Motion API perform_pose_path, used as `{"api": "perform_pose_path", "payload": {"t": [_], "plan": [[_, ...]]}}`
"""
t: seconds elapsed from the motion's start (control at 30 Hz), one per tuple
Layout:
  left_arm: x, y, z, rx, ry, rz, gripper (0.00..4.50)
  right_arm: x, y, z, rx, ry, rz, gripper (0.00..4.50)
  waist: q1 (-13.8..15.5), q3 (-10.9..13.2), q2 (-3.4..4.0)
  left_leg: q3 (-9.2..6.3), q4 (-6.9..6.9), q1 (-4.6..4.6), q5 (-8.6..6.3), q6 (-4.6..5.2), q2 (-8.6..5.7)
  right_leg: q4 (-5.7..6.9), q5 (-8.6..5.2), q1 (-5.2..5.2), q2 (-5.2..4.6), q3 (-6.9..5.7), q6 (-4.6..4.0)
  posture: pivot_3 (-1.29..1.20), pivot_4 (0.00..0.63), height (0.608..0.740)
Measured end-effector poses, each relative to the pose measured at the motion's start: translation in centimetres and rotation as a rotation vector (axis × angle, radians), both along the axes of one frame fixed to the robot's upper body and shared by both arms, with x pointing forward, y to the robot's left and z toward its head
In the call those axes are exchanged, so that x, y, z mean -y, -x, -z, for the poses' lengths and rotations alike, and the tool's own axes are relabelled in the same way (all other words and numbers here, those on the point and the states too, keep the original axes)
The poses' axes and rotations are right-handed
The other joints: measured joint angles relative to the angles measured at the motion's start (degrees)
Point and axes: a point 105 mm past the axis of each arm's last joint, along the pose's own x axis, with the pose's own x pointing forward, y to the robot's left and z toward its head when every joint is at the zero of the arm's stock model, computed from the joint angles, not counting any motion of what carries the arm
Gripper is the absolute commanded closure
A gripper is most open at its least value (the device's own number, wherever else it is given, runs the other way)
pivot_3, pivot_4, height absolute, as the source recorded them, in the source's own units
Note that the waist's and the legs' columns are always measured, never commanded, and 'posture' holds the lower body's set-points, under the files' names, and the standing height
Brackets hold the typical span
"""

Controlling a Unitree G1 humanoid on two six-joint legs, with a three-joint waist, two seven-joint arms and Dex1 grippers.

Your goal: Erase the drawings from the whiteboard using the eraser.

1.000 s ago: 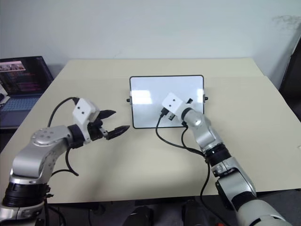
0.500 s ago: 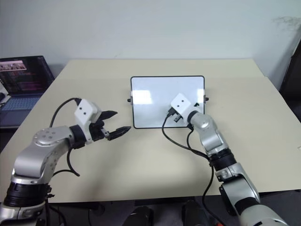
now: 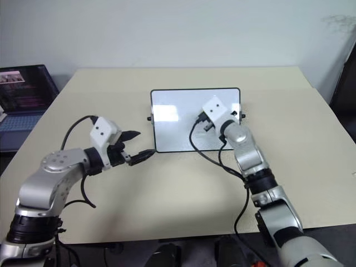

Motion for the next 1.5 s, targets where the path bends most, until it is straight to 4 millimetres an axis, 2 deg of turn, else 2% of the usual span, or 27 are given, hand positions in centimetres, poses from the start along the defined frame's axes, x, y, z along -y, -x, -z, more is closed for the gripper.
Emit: {"api": "perform_pose_path", "payload": {"t": [0.17,0.3,0.43,0.57,0.67,0.77,0.87,0.97,1.03,1.27,1.37,1.5], "plan": [[0.0,0.0,0.0,-0.001,-0.001,0.002,0.00,-1.7,-0.5,-0.1,0.025,0.004,-0.019,3.52,-0.67,0.00,0.00,0.01,0.02,0.03,0.00,0.00,-0.01,0.02,0.00,0.02,-0.01,0.02,0.00,0.00,0.150,0.740],[0.0,0.0,0.0,-0.001,0.000,0.002,0.00,-4.8,0.2,0.9,0.001,0.021,-0.115,3.52,-1.45,0.00,0.00,0.04,0.02,0.10,0.00,0.00,0.00,0.09,0.00,0.02,0.00,0.07,-0.01,0.00,0.150,0.740],[0.1,0.0,0.0,-0.001,-0.001,0.003,0.00,-8.0,1.6,2.7,-0.039,0.087,-0.217,3.52,-1.79,0.00,0.00,-0.02,0.02,0.10,0.00,0.00,0.01,0.11,0.00,0.02,0.02,0.03,-0.04,0.00,0.150,0.740],[0.1,0.0,0.0,-0.001,-0.001,0.003,0.00,-8.9,2.3,3.6,-0.052,0.125,-0.263,3.52,-1.65,0.00,0.00,-0.01,0.05,0.09,0.00,0.00,0.01,0.11,0.00,0.04,0.02,0.05,-0.01,0.00,0.150,0.740],[0.1,0.0,0.0,-0.001,-0.001,0.002,0.00,-8.9,2.3,3.5,-0.049,0.122,-0.264,3.52,-1.56,0.00,0.00,-0.04,0.05,0.07,0.00,0.00,0.01,0.10,0.00,0.03,0.02,0.02,-0.01,0.00,0.150,0.740],[0.1,0.0,0.0,0.000,0.000,0.002,0.00,-7.8,2.1,2.4,-0.027,0.096,-0.252,3.52,-1.22,0.02,0.01,-0.09,0.04,0.00,0.00,0.00,0.02,0.10,0.00,-0.03,0.02,-0.01,-0.02,0.00,0.150,0.740],[0.1,0.0,0.0,-0.001,0.000,0.000,0.00,-6.4,2.6,-0.6,0.024,0.014,-0.259,3.52,-0.95,0.03,0.01,-0.09,0.01,-0.07,-0.01,-0.01,0.03,0.03,-0.01,-0.07,-0.01,-0.01,0.00,0.00,0.150,0.740],[0.0,0.0,0.2,-0.005,0.002,-0.003,0.00,-5.2,4.1,-3.3,0.059,-0.090,-0.305,3.52,-0.89,0.03,0.01,-0.08,-0.04,-0.07,-0.03,-0.03,0.06,-0.07,-0.02,-0.06,-0.08,0.00,0.02,0.00,0.150,0.740],[0.0,0.1,0.4,-0.009,0.006,-0.006,0.00,-3.8,5.5,-3.7,0.044,-0.139,-0.340,3.52,-0.77,0.03,0.01,-0.12,-0.08,-0.09,-0.04,-0.03,0.07,-0.15,-0.02,-0.05,-0.09,-0.04,0.02,0.00,0.150,0.740],[-0.4,0.2,1.2,-0.023,0.017,-0.043,0.00,1.9,8.4,-1.3,-0.025,-0.136,-0.303,3.52,-0.45,0.03,0.00,-0.04,-0.12,-0.06,-0.05,-0.02,0.06,-0.19,-0.04,-0.02,-0.10,-0.01,0.04,0.00,0.150,0.740],[-0.7,0.5,2.2,-0.047,0.023,-0.062,0.00,4.4,9.8,1.2,-0.049,-0.056,-0.238,3.52,-0.25,0.04,-0.01,-0.03,-0.18,-0.06,-0.05,-0.02,0.06,-0.24,-0.06,0.00,-0.11,-0.01,0.05,0.00,0.150,0.740],[-0.7,0.8,2.8,-0.056,0.037,-0.060,0.00,5.6,11.0,4.3,-0.050,0.092,-0.195,3.52,-0.29,0.04,-0.01,0.04,-0.18,-0.02,-0.04,-0.03,0.05,-0.24,-0.13,0.00,-0.11,0.03,0.16,0.00,0.150,0.740]]}}
